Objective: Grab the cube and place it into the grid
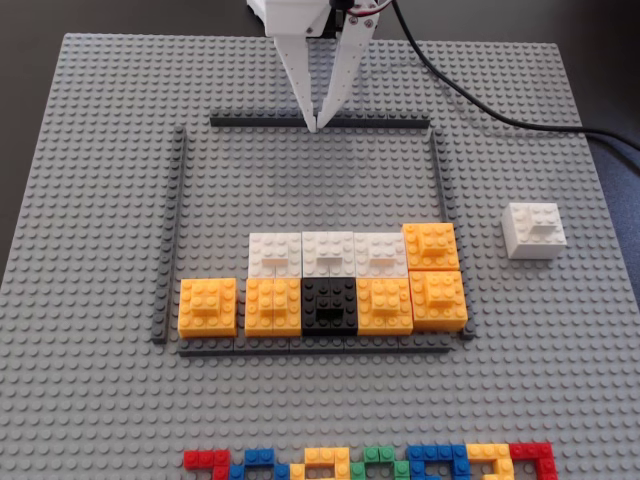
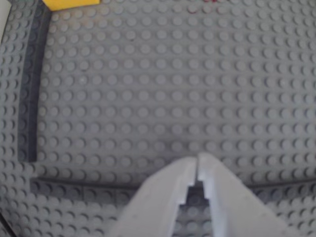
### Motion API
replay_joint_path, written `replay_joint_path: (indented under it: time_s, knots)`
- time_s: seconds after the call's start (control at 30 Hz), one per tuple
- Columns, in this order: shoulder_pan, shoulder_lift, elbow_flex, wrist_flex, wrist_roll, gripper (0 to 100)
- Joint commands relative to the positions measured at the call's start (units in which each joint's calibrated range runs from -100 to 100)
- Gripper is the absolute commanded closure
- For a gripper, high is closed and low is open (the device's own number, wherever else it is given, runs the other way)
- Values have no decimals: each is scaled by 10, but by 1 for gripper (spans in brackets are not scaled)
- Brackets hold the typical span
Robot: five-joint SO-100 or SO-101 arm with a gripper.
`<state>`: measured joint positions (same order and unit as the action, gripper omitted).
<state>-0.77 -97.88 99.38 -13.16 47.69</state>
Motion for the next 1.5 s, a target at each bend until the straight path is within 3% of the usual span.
replay_joint_path:
  time_s: [0.0, 0.9, 1.17, 1.47]
  knots:
    - [-26, -21, 6, 24, -20, 100]
    - [-42, -14, -29, -6, -1, 100]
    - [-70, 127, -144, -29, -11, 100]
    - [-104, 345, -385, 7, -42, 100]
